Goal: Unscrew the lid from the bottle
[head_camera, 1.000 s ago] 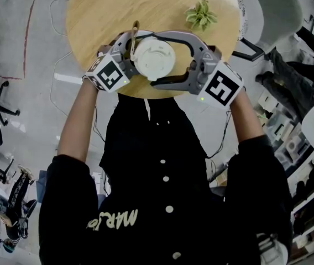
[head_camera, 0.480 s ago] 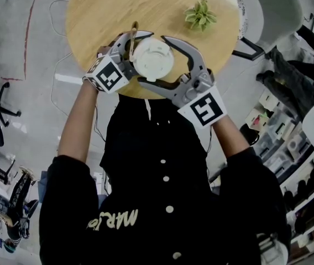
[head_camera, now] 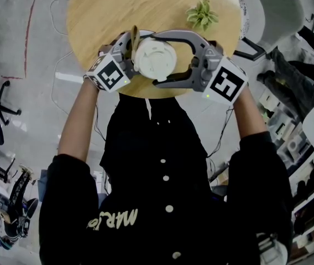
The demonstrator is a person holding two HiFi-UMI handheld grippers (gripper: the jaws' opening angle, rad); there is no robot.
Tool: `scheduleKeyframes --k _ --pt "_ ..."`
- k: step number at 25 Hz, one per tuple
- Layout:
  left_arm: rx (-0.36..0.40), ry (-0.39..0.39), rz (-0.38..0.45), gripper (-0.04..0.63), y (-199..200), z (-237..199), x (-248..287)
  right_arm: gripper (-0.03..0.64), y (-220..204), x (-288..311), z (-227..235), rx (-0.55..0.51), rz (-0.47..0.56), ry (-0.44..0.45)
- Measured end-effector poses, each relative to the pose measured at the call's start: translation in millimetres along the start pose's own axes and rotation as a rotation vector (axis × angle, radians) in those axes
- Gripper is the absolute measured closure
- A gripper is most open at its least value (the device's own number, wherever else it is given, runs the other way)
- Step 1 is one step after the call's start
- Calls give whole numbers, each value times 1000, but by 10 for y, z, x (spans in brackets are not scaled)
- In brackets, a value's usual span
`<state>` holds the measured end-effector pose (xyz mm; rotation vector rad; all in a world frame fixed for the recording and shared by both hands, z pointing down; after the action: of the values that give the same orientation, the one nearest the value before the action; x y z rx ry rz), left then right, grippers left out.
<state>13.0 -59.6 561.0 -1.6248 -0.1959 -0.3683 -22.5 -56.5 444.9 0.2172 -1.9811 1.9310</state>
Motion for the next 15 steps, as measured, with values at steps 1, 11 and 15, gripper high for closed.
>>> scheduleKeyframes --k 1,11,15 --pt "0 -1 -1 222 0 0 0 173 -8 -2 1 9 -1 -15" --pt "-6 -5 -1 222 6 5 -2 138 -45 -52 51 211 23 -454" --pt "-3 -7 -5 222 -14 3 4 182 7 -30 79 225 57 -529"
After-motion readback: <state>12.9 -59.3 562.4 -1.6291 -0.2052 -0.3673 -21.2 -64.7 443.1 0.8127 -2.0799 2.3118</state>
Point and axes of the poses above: the fingertips, and each gripper's own axes: x forward along the fingers, z to its right, y out of its top, the point moved 1 cm from there along -x, backward along the fingers, and after that the axes turned 3 degrees about -z, right-handed, at the moved point
